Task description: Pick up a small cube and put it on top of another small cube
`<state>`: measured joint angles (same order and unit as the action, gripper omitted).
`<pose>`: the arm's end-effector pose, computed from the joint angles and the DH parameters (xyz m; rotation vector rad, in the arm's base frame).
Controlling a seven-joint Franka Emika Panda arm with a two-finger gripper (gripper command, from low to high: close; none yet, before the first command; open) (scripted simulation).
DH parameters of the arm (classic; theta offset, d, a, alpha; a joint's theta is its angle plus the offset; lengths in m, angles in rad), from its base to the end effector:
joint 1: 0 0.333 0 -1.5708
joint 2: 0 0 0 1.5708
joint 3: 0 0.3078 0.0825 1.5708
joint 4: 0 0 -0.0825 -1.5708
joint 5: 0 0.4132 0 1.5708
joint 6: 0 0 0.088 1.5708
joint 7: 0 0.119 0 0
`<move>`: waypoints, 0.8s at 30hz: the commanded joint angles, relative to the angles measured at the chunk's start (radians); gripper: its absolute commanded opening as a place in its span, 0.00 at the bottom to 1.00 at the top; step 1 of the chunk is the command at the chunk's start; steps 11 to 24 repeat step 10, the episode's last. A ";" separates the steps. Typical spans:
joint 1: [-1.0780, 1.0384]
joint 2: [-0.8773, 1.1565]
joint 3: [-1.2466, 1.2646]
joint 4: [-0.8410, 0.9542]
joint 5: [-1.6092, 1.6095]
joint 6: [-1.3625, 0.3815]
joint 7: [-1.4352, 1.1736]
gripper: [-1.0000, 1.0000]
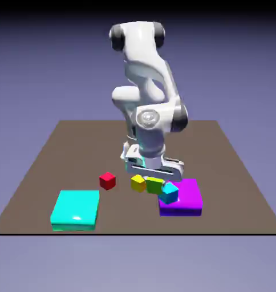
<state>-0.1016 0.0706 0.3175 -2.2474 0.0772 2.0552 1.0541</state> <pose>0.5043 0.1165 0.2782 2.7415 -1.2922 -0.3958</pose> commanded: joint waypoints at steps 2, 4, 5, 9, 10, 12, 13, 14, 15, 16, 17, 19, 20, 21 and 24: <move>0.001 -0.027 0.009 -0.011 -0.009 -0.021 -0.029 0.00; 0.007 0.017 0.007 -0.054 -0.022 0.065 -0.020 0.00; 0.010 0.040 0.006 -0.076 -0.028 0.109 -0.015 0.00; 0.014 0.067 0.005 -0.103 -0.035 0.161 -0.010 1.00; 0.011 0.044 0.006 -0.081 -0.029 0.118 -0.014 1.00; 0.011 0.044 0.006 -0.081 -0.029 0.118 -0.014 1.00; 0.011 0.044 0.006 -0.081 -0.029 0.118 -0.014 1.00; 0.011 0.044 0.006 -0.081 -0.029 0.118 -0.014 1.00; 0.011 0.044 0.006 -0.081 -0.029 0.118 -0.014 1.00; 0.011 0.044 0.006 -0.081 -0.029 0.118 -0.014 1.00; 0.011 0.044 0.006 -0.081 -0.029 0.118 -0.014 1.00; 0.011 0.044 0.006 -0.081 -0.029 0.118 -0.014 1.00; 0.011 0.044 0.006 -0.081 -0.029 0.118 -0.014 1.00; 0.011 0.044 0.006 -0.081 -0.029 0.118 -0.014 1.00; 0.011 0.044 0.006 -0.081 -0.029 0.118 -0.014 1.00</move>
